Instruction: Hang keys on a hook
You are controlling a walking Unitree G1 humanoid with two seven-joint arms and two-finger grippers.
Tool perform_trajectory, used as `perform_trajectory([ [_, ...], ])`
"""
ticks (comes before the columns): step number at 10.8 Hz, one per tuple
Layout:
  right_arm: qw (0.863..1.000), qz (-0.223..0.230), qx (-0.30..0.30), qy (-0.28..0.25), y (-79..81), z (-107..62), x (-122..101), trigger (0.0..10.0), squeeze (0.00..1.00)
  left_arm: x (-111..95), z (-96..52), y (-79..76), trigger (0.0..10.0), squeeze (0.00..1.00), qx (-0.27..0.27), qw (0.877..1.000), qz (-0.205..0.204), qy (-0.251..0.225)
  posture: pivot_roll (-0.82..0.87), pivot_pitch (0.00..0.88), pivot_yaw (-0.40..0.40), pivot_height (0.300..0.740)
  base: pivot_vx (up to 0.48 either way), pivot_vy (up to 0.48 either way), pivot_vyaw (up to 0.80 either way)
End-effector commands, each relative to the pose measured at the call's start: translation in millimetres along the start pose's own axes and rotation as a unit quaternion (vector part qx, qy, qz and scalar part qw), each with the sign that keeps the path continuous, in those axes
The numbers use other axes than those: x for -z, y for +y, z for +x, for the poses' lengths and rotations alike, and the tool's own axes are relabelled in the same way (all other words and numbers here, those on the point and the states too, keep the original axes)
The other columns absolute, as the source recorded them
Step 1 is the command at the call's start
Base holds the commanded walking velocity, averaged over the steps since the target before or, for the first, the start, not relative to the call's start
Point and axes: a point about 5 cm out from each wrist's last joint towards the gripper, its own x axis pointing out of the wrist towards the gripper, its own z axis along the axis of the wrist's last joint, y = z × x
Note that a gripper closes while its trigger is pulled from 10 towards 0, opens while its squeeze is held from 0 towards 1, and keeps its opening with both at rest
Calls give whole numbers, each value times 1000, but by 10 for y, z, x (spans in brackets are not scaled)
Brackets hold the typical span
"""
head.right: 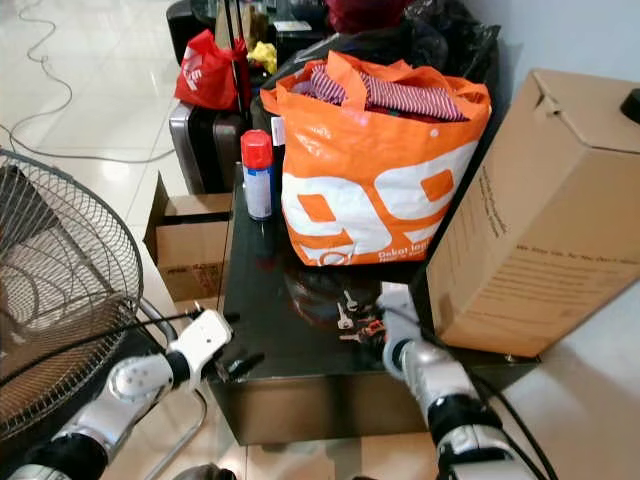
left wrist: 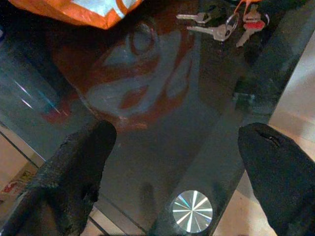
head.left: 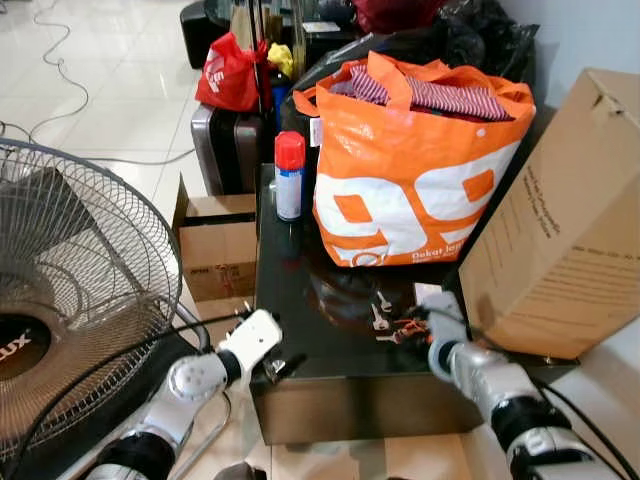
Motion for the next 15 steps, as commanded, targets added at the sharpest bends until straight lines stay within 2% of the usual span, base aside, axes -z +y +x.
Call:
perform_trajectory([
  [1,1000,14,-1,-9,8,9,-19,0,0,-44,37,40,10000,0,-1,1000,8,-3,-37,54,-43,740,0,0,0],
  [4,1000,25,9,0,22,40,-7,0,0,-151,199,84,10000,0,3,1000,5,0,-32,63,-46,740,0,0,0],
  [5,1000,28,6,1,19,40,-5,0,0,-235,260,140,10000,0,-16,999,-28,-19,-33,57,-48,740,0,0,0],
  [6,1000,27,5,6,8,41,10,0,0,-379,334,178,10000,0,-35,994,-82,-65,-32,45,-46,740,0,0,0],
  [7,1000,27,6,7,4,41,16,0,0,-450,352,171,10000,0,-37,991,-88,-89,-31,43,-46,740,0,0,0],
  [8,999,33,8,7,0,44,20,196,0,-583,315,179,10000,0,-23,986,-84,-141,-31,39,-48,740,0,0,0],
  [9,999,39,7,5,2,45,12,314,0,-780,203,163,10000,0,6,977,-97,-188,-32,36,-48,740,0,0,0],
  [10,999,41,2,2,10,44,7,2824,0,-1387,-165,157,10000,0,20,967,-81,-240,-30,33,-43,740,0,0,0],
  [11,999,42,0,2,12,44,9,4510,0,-1335,-160,95,10000,0,33,977,-17,-209,-29,32,-44,740,0,0,0],
  [12,999,44,-1,1,21,46,18,6078,0,-1147,-128,-26,10000,0,64,983,49,-165,-32,30,-41,740,0,0,0],
  [13,999,47,-4,2,30,47,28,6902,0,-966,-161,-79,10000,0,101,985,94,-108,-33,30,-40,740,0,0,0],
  [14,999,50,-9,1,38,46,29,8471,0,-907,-245,-55,10000,0,109,986,105,-64,-33,30,-41,740,0,0,0],
  [15,999,49,-12,1,45,48,30,10000,0,-920,-297,-7,10000,0,91,990,97,-45,-33,29,-43,740,0,0,0],
])
